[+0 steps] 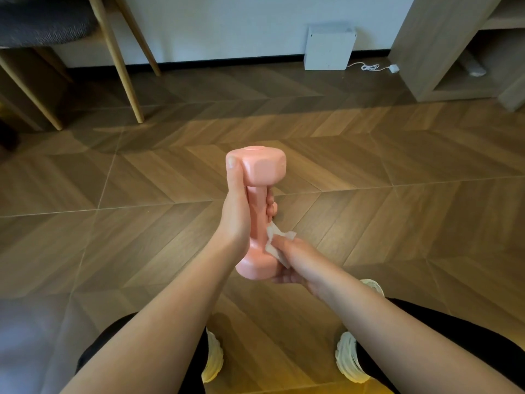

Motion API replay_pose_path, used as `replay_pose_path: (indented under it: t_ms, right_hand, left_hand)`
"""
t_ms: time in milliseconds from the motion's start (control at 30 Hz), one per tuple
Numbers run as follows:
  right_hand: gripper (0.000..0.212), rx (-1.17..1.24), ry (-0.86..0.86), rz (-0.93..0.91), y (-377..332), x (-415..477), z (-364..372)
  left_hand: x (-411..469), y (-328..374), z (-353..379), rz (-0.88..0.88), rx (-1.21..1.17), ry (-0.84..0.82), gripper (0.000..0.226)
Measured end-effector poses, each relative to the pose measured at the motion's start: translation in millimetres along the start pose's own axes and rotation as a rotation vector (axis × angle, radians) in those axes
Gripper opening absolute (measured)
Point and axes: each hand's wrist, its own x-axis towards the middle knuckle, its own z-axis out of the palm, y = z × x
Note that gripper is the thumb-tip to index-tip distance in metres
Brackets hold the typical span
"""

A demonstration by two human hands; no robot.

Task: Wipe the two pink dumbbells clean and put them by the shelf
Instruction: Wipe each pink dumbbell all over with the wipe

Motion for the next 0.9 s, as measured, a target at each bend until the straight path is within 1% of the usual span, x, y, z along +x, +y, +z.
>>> replay_pose_path:
  t_ms: [67,167,200,267,333,367,433,500,533,667,767,833,900]
  right_hand:
    - [0.007,-0.021,0.011,0.004,0.1,2.5,-0.8]
    - [0.024,0.090,-0.075,0.044,2.6,5.4,-5.3]
    - [0.024,0.122,-0.093,0.045,2.8,5.1,-5.7]
    - [0.017,0.124,-0.092,0.029,4.3,6.2,-4.8]
    - [0.006,0.061,-0.034,0.023,6.1,8.3,-2.2]
    - [0.006,0.035,0.003,0.027,7.4,9.8,-1.1]
    - [0.012,0.029,0.022,0.050,8.5,11.8,0.0]
    - [0.024,0.078,-0.012,0.071,9.2,12.7,-1.5]
    - [0.026,0.113,-0.039,0.078,8.4,11.8,-2.8]
    - [0.015,0.179,-0.110,0.059,6.9,9.4,-8.2]
    - [0.011,0.108,-0.051,0.018,8.8,13.1,-4.3]
    - [0.014,0.063,-0.028,-0.003,9.0,14.3,-2.5]
    - [0.011,0.090,-0.035,0.011,8.4,14.3,-4.5]
  left_hand:
    - [0.9,-1.2,-0.2,-0.016,0.020,-0.009,0.080]
    - [0.9,0.0,2.4,-0.009,0.017,-0.005,0.079]
    - [0.1,1.2,3.0,-0.006,-0.002,-0.005,0.077]
    - [-1.2,3.0,2.3,-0.007,-0.021,-0.011,0.078]
    - [-1.2,2.8,0.3,-0.027,0.002,-0.027,0.082]
    - [-1.1,2.4,-0.7,-0.047,0.010,-0.033,0.083]
    - [-1.1,2.4,-1.4,-0.075,0.006,-0.044,0.083]
    - [-2.1,4.1,-0.6,-0.071,-0.005,-0.049,0.086]
    - [-2.7,5.2,-0.3,-0.065,-0.019,-0.047,0.086]
    - [-5.3,8.2,-0.2,-0.052,-0.049,-0.038,0.082]
    - [-7.0,9.3,0.1,-0.065,-0.063,-0.065,0.084]
    - [-7.1,9.5,0.2,-0.087,-0.058,-0.094,0.086]
    - [-6.8,9.6,0.1,-0.083,-0.047,-0.106,0.086]
